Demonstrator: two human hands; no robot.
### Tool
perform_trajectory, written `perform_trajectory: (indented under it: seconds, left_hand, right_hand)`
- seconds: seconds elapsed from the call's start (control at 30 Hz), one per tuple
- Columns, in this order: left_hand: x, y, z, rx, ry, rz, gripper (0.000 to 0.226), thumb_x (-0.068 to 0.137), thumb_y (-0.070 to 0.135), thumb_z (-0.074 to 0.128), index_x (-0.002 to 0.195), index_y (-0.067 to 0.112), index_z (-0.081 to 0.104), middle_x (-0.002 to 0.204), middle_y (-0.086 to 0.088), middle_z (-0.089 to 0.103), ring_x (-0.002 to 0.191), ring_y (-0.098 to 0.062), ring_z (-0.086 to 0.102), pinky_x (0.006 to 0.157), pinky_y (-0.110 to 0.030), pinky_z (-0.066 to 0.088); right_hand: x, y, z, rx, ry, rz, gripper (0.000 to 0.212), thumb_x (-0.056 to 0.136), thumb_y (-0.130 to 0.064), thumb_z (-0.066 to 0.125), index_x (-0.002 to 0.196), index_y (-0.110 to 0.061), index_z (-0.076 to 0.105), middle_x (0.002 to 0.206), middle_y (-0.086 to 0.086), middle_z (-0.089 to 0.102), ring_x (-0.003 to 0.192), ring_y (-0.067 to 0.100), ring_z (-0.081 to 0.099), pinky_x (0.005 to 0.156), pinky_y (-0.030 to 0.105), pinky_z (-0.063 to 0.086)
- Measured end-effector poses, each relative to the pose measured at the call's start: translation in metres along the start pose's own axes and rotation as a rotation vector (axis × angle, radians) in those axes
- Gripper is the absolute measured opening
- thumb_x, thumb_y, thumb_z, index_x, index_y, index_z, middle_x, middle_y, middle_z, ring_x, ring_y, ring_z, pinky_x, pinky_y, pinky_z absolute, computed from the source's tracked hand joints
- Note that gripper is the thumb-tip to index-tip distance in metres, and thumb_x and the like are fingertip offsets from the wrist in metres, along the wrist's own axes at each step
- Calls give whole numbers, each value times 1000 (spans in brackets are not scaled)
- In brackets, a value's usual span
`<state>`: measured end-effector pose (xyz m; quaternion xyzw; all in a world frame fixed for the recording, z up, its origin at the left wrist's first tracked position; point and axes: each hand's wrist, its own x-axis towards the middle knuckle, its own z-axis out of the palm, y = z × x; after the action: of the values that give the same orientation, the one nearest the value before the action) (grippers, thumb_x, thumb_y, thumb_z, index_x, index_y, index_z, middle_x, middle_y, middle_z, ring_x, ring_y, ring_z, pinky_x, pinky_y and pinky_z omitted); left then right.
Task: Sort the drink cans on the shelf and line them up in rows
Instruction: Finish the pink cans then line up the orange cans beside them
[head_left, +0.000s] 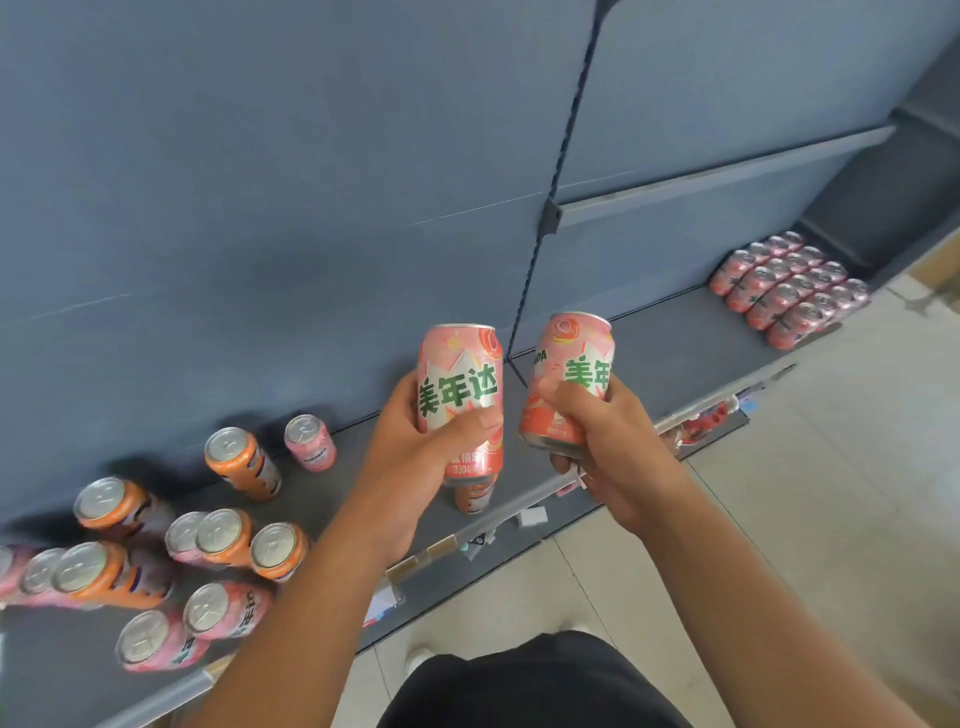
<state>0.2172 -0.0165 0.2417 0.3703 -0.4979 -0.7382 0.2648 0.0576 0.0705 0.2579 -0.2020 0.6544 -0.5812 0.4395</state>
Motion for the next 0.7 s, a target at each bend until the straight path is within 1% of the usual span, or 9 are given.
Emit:
perform_trajectory:
  seconds: [0.07,0.17,0.27,0.33,0.37,0.43,0.5,0.6,0.7]
  left_hand:
    - [8,-1,25,-5,-33,-2,57,65,33,79,118,25,60,106,1,74,96,-19,72,80,-42,59]
    - [18,-4,70,22,-108,-8,66,61,41,80,121,23,59,110,-3,73,98,-22,71,77,-44,59]
    - [28,-10,124,60,-157,-4,56,68,31,78,121,23,60,107,-1,73,96,-21,71,75,-42,60]
    - [32,-15,166,94,-180,9,60,66,25,86,119,24,60,105,2,74,96,-18,72,77,-40,60]
    - [33,-18,188,108,-187,14,62,63,28,86,119,24,60,104,3,74,95,-16,72,75,-37,60]
    - [36,-25,230,115,-201,11,61,62,31,77,120,21,59,106,-1,73,90,-14,73,67,-29,59]
    - [40,-32,271,115,-230,-3,57,69,22,76,123,17,57,108,-6,72,84,-12,73,61,-24,56]
    - [45,-44,329,143,-279,-11,46,81,10,73,124,14,55,107,-8,71,80,-11,73,59,-23,56]
    - [49,-53,381,164,-337,-14,47,82,9,73,124,17,53,102,-1,73,82,-12,73,61,-24,57]
  right_hand:
    - [-5,-4,-28,24,45,-13,34,87,-25,71,115,-11,58,88,7,66,73,23,63,57,35,48]
    - [-11,-6,-77,67,124,-42,29,85,-23,73,110,-19,58,90,3,70,77,21,69,68,38,55]
    - [-14,-7,-130,127,197,-59,36,82,-21,76,112,-20,58,100,8,70,87,25,71,71,36,61]
    - [-17,-9,-168,154,239,-75,35,81,-19,77,111,-20,58,103,10,70,87,25,71,73,38,62]
    - [-19,-10,-187,161,258,-87,34,81,-19,76,109,-21,58,100,9,71,84,22,72,72,37,62]
    - [-23,-12,-226,173,294,-110,33,81,-18,77,108,-24,58,93,3,72,79,16,72,68,32,61]
    - [-29,-16,-263,187,329,-131,34,81,-17,78,109,-21,58,91,2,71,78,16,72,65,29,58]
    - [-40,-20,-316,212,383,-146,47,75,-21,80,116,-16,57,97,7,71,81,19,72,61,26,56]
    - [-48,-20,-362,232,441,-143,62,68,-27,79,122,-14,54,106,12,70,85,22,73,61,28,57]
